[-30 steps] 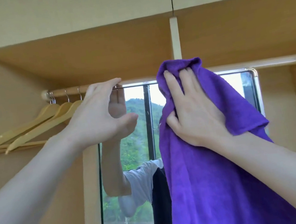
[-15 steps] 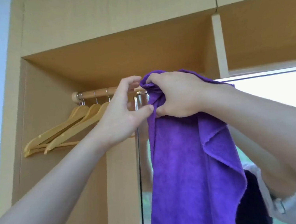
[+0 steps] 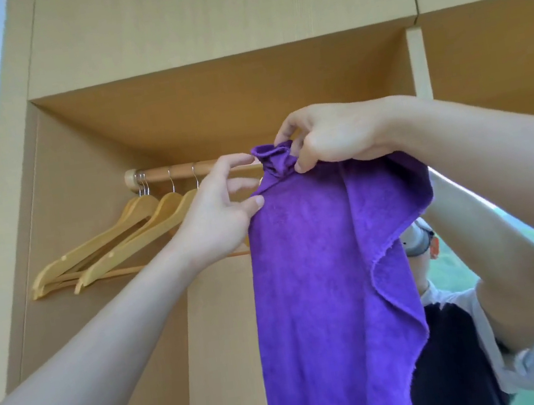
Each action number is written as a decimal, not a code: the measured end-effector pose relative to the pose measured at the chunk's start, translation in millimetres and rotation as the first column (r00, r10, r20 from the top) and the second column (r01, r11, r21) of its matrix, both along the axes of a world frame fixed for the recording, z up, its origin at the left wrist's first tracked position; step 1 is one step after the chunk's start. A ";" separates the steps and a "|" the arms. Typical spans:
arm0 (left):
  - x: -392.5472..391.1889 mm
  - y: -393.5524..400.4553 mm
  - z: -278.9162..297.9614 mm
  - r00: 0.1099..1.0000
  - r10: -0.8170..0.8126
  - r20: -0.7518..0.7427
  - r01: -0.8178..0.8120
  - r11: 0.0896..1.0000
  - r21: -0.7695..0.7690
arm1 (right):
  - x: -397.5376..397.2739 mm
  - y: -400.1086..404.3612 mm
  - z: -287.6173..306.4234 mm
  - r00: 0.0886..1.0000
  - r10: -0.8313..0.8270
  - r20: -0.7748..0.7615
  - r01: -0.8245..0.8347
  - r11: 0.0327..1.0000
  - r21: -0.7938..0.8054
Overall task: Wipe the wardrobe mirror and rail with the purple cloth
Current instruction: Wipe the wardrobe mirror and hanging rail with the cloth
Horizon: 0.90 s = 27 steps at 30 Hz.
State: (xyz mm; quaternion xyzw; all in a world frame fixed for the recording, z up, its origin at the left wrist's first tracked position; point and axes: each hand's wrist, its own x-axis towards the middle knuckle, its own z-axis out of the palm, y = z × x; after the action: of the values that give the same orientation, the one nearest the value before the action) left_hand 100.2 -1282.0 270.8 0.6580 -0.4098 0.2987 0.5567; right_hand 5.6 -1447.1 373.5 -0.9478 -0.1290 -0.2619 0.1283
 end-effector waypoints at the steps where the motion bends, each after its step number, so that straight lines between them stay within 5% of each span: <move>1: 3.0 4.5 1.7 1.000 -0.008 -0.018 0.007 0.999 -0.037 | 3.5 -0.9 0.5 0.999 -0.014 0.029 0.014 1.000 -0.009; 5: 13.9 18.4 5.2 0.996 0.019 -0.086 -0.033 0.986 -0.163 | 8.7 -4.0 1.4 0.998 -0.038 0.049 0.038 0.999 0.008; 9: 20.7 15.4 4.4 0.972 0.152 -0.179 -0.176 0.977 -0.122 | 8.8 1.1 -1.8 0.998 -0.068 0.003 0.068 0.994 -0.080; 12: 16.1 5.2 1.7 0.911 0.412 0.039 -0.411 0.911 -0.016 | 8.2 5.6 -5.2 0.994 -0.106 0.006 0.105 0.984 -0.140; 14: 8.2 -3.3 0.7 0.944 0.290 0.155 -0.291 0.957 -0.012 | 7.1 8.4 -7.0 0.993 -0.115 0.041 0.120 0.980 -0.157; 17: -4.2 -22.7 -3.1 0.994 -0.054 0.092 0.044 0.994 0.105 | 4.8 7.2 -9.4 0.977 -0.111 0.183 0.139 0.979 -0.151; 19: -3.5 -37.5 -6.9 0.991 -0.006 0.133 -0.012 0.991 0.135 | 1.1 -1.0 -16.4 0.918 -0.164 0.361 0.246 0.950 -0.194; 22: -1.4 -52.0 -8.4 0.979 0.143 0.147 -0.142 0.990 -0.016 | -9.5 -29.1 -41.1 0.717 -0.263 0.645 0.480 0.858 -0.184; 27: 5.0 -61.0 -20.7 0.997 0.036 0.071 -0.019 0.971 -0.238 | -20.6 -56.2 -83.1 0.617 -0.230 0.753 0.555 0.805 -0.208</move>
State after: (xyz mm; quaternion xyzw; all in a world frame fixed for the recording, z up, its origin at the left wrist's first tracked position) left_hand 105.2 -1343.0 250.0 0.5807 -0.3824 0.3776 0.6115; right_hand -14.9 -1503.3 290.4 -0.7855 -0.0043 -0.5855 -0.2002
